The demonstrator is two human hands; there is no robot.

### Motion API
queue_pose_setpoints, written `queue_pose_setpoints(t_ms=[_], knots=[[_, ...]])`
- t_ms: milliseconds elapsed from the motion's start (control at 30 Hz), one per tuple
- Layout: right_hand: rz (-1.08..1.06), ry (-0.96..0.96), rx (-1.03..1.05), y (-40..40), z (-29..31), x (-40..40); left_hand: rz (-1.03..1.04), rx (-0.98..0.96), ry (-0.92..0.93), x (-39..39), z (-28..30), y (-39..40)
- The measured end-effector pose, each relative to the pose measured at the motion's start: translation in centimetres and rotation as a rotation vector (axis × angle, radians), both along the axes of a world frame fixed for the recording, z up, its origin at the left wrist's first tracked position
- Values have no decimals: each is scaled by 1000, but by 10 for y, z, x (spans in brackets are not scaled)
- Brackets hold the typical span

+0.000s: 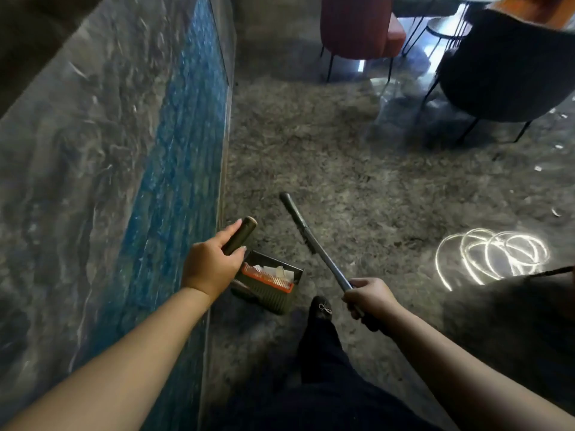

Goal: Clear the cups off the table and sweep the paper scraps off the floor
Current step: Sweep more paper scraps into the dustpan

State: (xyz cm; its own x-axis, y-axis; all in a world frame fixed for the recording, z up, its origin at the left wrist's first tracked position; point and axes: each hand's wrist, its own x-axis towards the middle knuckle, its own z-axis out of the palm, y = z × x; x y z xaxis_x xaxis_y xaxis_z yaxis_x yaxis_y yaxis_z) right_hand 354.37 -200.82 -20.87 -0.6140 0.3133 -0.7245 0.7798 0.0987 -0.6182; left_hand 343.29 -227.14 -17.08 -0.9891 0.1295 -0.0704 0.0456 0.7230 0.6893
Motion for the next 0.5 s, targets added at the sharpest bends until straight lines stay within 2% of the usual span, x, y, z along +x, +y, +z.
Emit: queue_pose_setpoints(t_ms=[500], knots=[[74, -15, -51, 126, 15, -321, 110, 13, 36, -301, 11, 113]])
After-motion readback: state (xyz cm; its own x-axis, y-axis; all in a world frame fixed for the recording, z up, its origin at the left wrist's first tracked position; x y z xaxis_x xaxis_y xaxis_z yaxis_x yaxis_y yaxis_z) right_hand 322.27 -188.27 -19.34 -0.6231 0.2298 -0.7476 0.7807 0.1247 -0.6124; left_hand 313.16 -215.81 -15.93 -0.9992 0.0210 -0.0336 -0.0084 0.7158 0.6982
